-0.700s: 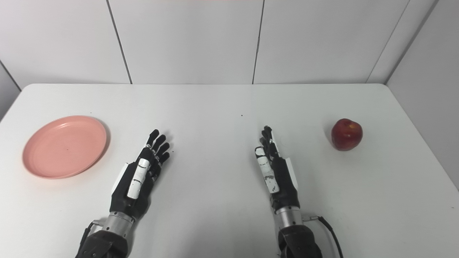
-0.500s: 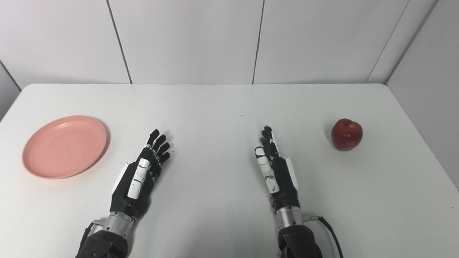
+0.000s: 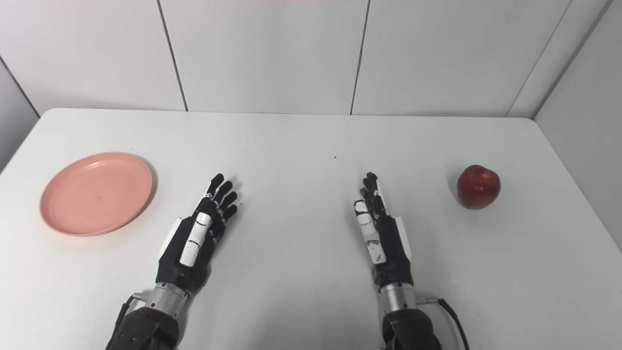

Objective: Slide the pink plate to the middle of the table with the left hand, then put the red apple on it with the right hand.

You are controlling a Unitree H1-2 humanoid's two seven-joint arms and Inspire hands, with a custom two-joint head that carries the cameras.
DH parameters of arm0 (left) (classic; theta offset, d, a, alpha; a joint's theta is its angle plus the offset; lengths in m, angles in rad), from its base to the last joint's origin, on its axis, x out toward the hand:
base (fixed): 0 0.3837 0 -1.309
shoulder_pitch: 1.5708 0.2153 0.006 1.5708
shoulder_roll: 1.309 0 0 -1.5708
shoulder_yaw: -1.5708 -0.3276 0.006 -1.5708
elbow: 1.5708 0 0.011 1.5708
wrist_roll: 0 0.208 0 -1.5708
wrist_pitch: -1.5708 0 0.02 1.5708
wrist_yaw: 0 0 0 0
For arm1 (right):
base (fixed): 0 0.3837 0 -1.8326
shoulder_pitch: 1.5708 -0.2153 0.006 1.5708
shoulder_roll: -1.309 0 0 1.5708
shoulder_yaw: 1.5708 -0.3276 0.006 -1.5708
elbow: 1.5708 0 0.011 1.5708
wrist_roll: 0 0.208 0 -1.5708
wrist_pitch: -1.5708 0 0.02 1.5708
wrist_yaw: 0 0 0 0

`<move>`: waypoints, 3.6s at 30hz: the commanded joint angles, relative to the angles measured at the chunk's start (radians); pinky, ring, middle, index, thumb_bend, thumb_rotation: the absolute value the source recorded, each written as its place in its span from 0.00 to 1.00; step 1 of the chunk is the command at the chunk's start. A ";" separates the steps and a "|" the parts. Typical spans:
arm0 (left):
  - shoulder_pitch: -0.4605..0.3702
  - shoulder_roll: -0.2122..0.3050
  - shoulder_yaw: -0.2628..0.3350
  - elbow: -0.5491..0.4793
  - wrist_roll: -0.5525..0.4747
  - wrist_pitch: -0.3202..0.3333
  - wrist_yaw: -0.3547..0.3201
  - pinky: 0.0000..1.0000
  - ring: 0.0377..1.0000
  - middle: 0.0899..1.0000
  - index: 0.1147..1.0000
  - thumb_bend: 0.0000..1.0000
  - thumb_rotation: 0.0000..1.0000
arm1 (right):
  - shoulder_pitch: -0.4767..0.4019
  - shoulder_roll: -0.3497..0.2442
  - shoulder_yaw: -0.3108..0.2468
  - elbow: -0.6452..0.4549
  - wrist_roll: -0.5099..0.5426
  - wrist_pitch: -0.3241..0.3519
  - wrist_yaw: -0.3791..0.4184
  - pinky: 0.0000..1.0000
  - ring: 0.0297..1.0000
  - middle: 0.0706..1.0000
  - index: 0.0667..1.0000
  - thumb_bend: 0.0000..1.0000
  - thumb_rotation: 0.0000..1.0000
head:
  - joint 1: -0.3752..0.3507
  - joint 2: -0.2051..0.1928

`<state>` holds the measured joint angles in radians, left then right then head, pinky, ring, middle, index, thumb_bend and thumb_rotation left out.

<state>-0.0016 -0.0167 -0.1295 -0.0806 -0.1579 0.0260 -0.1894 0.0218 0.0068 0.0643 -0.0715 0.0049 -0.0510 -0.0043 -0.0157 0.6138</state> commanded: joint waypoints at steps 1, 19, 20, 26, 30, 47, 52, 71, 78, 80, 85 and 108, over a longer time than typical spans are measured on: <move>-0.013 -0.017 -0.014 0.011 0.025 -0.039 0.004 0.98 0.98 1.00 0.99 0.62 0.85 | 0.022 -0.013 -0.011 0.062 0.017 -0.068 0.021 1.00 0.98 0.99 1.00 0.70 0.94 | 0.039 -0.019; -0.015 -0.060 -0.067 0.072 0.115 -0.059 0.030 0.94 0.95 0.97 0.95 0.72 0.84 | 0.026 -0.062 -0.044 0.126 0.101 -0.141 0.086 1.00 1.00 1.00 1.00 0.69 0.94 | 0.201 -0.100; -0.016 -0.060 -0.068 0.073 0.118 -0.060 0.031 0.94 0.95 0.96 0.95 0.72 0.84 | 0.025 -0.062 -0.045 0.128 0.105 -0.143 0.089 1.00 1.00 1.00 1.00 0.68 0.94 | 0.201 -0.100; -0.016 -0.061 -0.064 0.075 0.115 -0.066 0.029 0.95 0.95 0.96 0.95 0.72 0.85 | 0.026 -0.058 -0.046 0.127 0.100 -0.144 0.087 1.00 1.00 1.00 1.00 0.68 0.93 | 0.200 -0.103; -0.016 -0.061 -0.059 0.073 0.114 -0.060 0.033 0.95 0.95 0.96 0.95 0.74 0.84 | 0.026 -0.058 -0.045 0.125 0.097 -0.141 0.087 1.00 1.00 1.00 1.00 0.68 0.94 | 0.202 -0.104; -0.065 -0.052 -0.015 -0.039 0.024 0.018 0.014 0.93 0.93 0.94 0.93 0.69 0.82 | 0.022 -0.056 -0.044 0.139 0.100 -0.141 0.090 1.00 1.00 1.00 1.00 0.67 0.95 | 0.242 -0.112; -0.105 -0.029 0.006 -0.092 -0.022 0.073 0.003 0.93 0.92 0.94 0.93 0.71 0.82 | 0.021 -0.057 -0.045 0.144 0.101 -0.146 0.092 1.00 1.00 1.00 1.00 0.65 0.96 | 0.249 -0.114; -0.255 0.035 0.140 -0.198 -0.159 0.202 0.015 0.87 0.88 0.90 0.91 0.73 0.81 | 0.017 -0.069 -0.060 0.155 0.109 -0.143 0.112 1.00 1.00 1.00 1.00 0.64 0.98 | 0.284 -0.122; -0.304 0.074 0.197 -0.197 -0.154 0.199 0.041 0.87 0.89 0.90 0.91 0.73 0.82 | 0.015 -0.076 -0.064 0.163 0.123 -0.148 0.126 1.00 1.00 1.00 1.00 0.63 0.99 | 0.296 -0.122; -0.317 0.089 0.212 -0.200 -0.151 0.214 0.053 0.89 0.90 0.90 0.91 0.73 0.83 | 0.017 -0.077 -0.064 0.156 0.123 -0.139 0.124 1.00 1.00 1.00 1.00 0.63 0.99 | 0.299 -0.123; -0.337 0.144 0.238 -0.194 -0.133 0.202 0.058 0.90 0.91 0.91 0.89 0.74 0.82 | 0.016 -0.080 -0.064 0.158 0.127 -0.144 0.124 1.00 1.00 1.00 1.00 0.62 0.99 | 0.307 -0.124; -0.442 0.281 0.395 0.010 -0.130 0.098 0.088 0.89 0.90 0.89 0.87 0.75 0.81 | 0.022 -0.087 -0.063 0.132 0.143 -0.114 0.128 1.00 1.00 1.00 1.00 0.60 1.00 | 0.327 -0.127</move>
<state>-0.3836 0.2375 0.2501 -0.0656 -0.2956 0.1713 -0.1144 -0.0188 -0.0603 0.0153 -0.0049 0.1442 -0.1723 0.1131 0.3099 0.4863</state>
